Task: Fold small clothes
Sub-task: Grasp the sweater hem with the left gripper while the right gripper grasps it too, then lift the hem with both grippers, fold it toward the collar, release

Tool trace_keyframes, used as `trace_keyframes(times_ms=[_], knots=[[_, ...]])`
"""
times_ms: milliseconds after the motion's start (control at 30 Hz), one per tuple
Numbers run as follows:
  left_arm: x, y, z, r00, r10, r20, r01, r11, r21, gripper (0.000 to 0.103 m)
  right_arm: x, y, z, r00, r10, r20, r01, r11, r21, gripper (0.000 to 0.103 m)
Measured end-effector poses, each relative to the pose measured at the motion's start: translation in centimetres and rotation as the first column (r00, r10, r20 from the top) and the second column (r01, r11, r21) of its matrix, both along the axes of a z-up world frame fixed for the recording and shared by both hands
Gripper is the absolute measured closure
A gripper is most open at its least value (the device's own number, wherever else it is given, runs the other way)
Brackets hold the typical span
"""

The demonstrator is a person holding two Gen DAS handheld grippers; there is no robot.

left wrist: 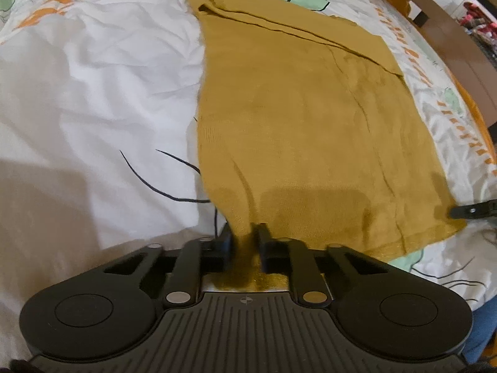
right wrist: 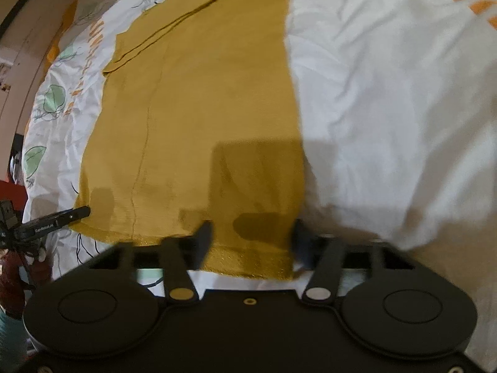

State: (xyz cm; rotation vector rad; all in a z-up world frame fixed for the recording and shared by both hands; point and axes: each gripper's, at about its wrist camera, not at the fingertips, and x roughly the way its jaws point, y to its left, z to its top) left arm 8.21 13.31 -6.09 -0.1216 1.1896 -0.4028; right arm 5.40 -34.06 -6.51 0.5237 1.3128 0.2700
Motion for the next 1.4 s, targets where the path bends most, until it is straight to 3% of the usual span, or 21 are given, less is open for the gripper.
trace_keyframes(times_ms=[67,233,600,800,1033,1100,1233,1333,1400], knots=[[-0.2,-0.1,0.2,1.0,0.003,0.018,-0.003,1.0,0.001,0.096,-0.1,-0.1,-0.1,1.0,-0.002,-0.004,0.002,1.0,0.01,0.074],[-1.2,0.0,1.7,0.994,0.023,0.111,-0.02,0.999,-0.026,0.097,-0.5,0.3,0.5,0.999,0.021,0.03,-0.022,0.999,0.026,0.085],[0.1,0.9,6.0,0.966,0.142,0.216,-0.101,0.977,-0.188,0.097,-0.7,-1.6,3.8,0.973,-0.095,0.211,0.052,0.979,0.2,0.087],[3.1,0.9,8.3,0.941,0.201,0.271,-0.129,0.957,-0.262,0.097,1.3,-2.7,5.8,0.934,-0.18,0.308,0.098,0.959,0.265,0.091],[7.3,0.1,8.9,0.925,0.243,0.292,-0.153,0.942,-0.298,0.097,5.5,-3.5,7.0,0.883,-0.254,0.395,0.138,0.944,0.299,0.094],[8.0,-0.1,8.8,0.926,0.243,0.29,-0.153,0.941,-0.301,0.097,6.7,-3.7,6.9,0.889,-0.235,0.394,0.121,0.949,0.293,0.09],[8.4,-0.3,8.3,0.93,0.23,0.286,-0.144,0.946,-0.29,0.097,7.9,-2.1,6.0,0.929,-0.116,0.351,0.038,0.974,0.222,0.079],[8.4,-0.1,7.8,0.934,0.231,0.273,-0.153,0.948,-0.279,0.097,8.2,0.5,5.0,0.934,0.006,0.358,-0.046,0.994,0.102,0.031],[8.4,0.1,7.6,0.935,0.235,0.265,-0.158,0.947,-0.281,0.097,8.6,1.8,4.1,0.928,0.086,0.363,-0.104,0.994,0.031,0.03]])
